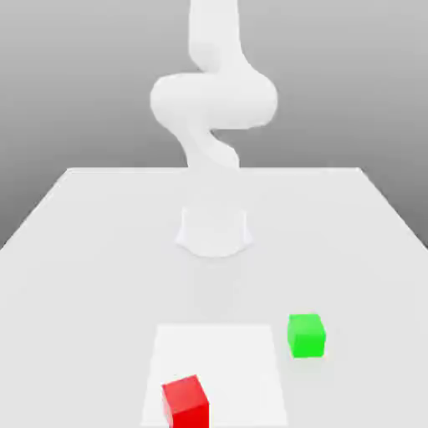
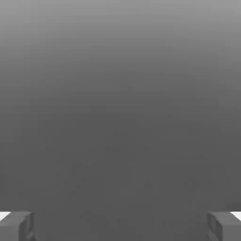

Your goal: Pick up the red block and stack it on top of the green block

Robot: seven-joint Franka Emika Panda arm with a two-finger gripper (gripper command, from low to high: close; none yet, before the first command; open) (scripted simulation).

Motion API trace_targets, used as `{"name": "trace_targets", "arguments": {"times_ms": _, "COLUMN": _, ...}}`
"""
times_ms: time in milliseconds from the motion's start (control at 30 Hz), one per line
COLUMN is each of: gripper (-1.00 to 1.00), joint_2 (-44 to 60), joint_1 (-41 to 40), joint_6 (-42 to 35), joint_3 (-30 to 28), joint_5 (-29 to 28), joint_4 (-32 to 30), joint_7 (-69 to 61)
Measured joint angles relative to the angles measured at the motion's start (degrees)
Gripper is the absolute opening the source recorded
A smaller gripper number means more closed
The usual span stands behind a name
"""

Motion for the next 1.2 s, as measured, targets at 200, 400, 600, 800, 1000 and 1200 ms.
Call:
{"name": "trace_targets", "arguments": {"times_ms": 200, "gripper": 0.00, "joint_2": 12.77, "joint_1": -7.06, "joint_6": 4.12, "joint_3": 5.80, "joint_5": -3.72, "joint_4": -1.48, "joint_7": 15.61}}
{"name": "trace_targets", "arguments": {"times_ms": 400, "gripper": 0.00, "joint_2": 25.32, "joint_1": -11.99, "joint_6": 8.05, "joint_3": 9.50, "joint_5": -7.94, "joint_4": -2.89, "joint_7": 31.22}}
{"name": "trace_targets", "arguments": {"times_ms": 600, "gripper": 0.00, "joint_2": 37.66, "joint_1": -14.22, "joint_6": 12.09, "joint_3": 10.16, "joint_5": -10.81, "joint_4": -4.34, "joint_7": 45.86}}
{"name": "trace_targets", "arguments": {"times_ms": 800, "gripper": 0.00, "joint_2": 49.06, "joint_1": -14.41, "joint_6": 16.68, "joint_3": 9.60, "joint_5": -8.81, "joint_4": -5.99, "joint_7": 57.03}}
{"name": "trace_targets", "arguments": {"times_ms": 1000, "gripper": 0.00, "joint_2": 60.51, "joint_1": -12.78, "joint_6": 24.27, "joint_3": 7.52, "joint_5": -7.87, "joint_4": -5.82, "joint_7": 62.85}}
{"name": "trace_targets", "arguments": {"times_ms": 1200, "gripper": -1.00, "joint_2": 63.98, "joint_1": -11.65, "joint_6": 27.17, "joint_3": 6.12, "joint_5": -9.20, "joint_4": -5.28, "joint_7": 63.93}}
